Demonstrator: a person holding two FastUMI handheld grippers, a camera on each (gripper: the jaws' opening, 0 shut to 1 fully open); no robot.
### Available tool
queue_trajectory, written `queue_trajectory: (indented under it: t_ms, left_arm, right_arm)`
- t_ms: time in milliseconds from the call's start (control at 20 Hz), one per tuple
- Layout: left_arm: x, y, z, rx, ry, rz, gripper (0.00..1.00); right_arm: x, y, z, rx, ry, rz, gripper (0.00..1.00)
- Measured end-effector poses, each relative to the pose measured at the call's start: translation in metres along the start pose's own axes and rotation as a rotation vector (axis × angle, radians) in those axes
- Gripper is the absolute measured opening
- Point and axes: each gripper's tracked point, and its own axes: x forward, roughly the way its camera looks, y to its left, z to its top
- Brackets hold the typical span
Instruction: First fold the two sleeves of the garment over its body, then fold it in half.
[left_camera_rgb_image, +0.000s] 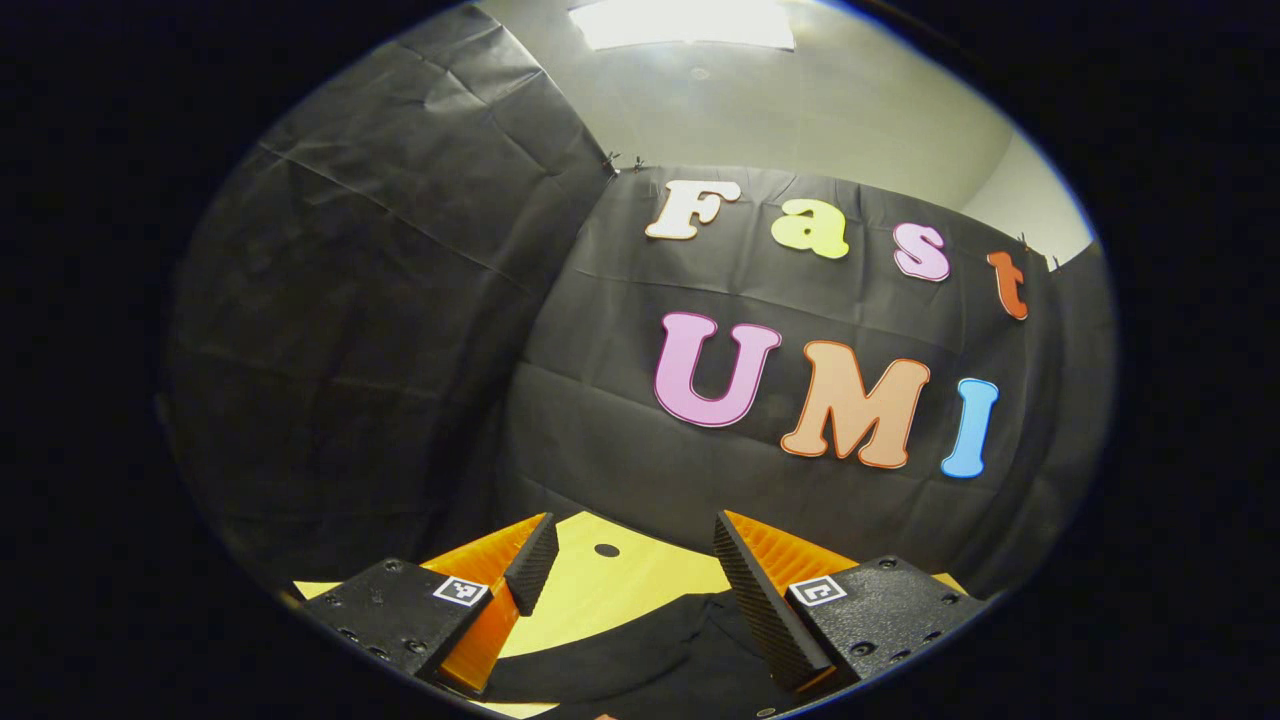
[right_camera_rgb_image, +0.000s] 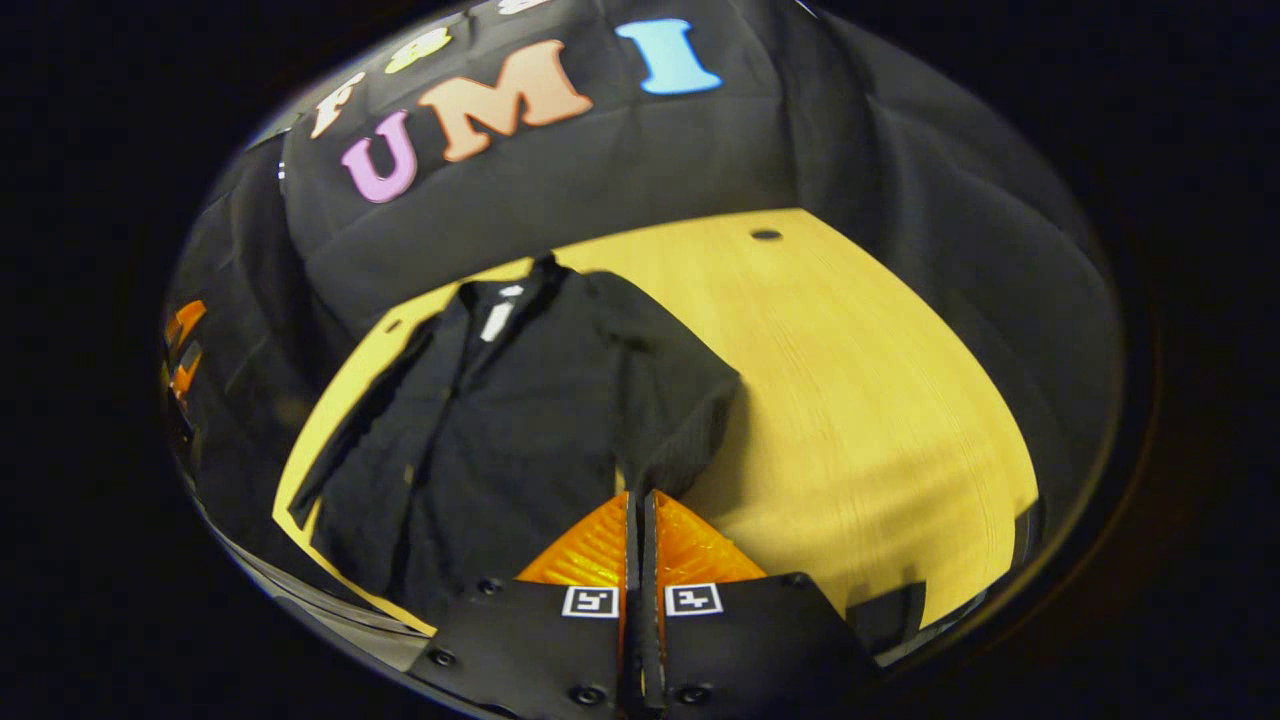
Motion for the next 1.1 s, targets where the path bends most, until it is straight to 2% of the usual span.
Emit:
queue_trajectory:
  t_ms: [250,500,700,900,950,1100]
  left_arm:
    - [-0.015,0.005,0.007,0.018,-0.008,0.011,0.92]
    - [-0.04,0.046,0.015,0.059,-0.005,0.091,0.92]
    - [-0.07,0.09,0.028,0.102,-0.012,0.192,0.92]
    - [-0.099,0.126,0.042,0.154,-0.019,0.28,0.92]
    - [-0.105,0.133,0.045,0.164,-0.023,0.297,0.92]
    - [-0.113,0.144,0.043,0.167,-0.017,0.327,0.92]
  right_arm:
    - [0.015,0.113,0.07,-0.24,-0.046,0.197,0.02]
    - [0.064,0.241,0.081,-0.447,0.009,0.358,0.02]
    - [0.103,0.311,0.059,-0.59,0.067,0.422,0.02]
    - [0.136,0.329,0.024,-0.658,0.174,0.405,0.03]
    - [0.135,0.328,0.017,-0.674,0.204,0.414,0.07]
    - [0.144,0.337,0.004,-0.719,0.205,0.437,0.77]
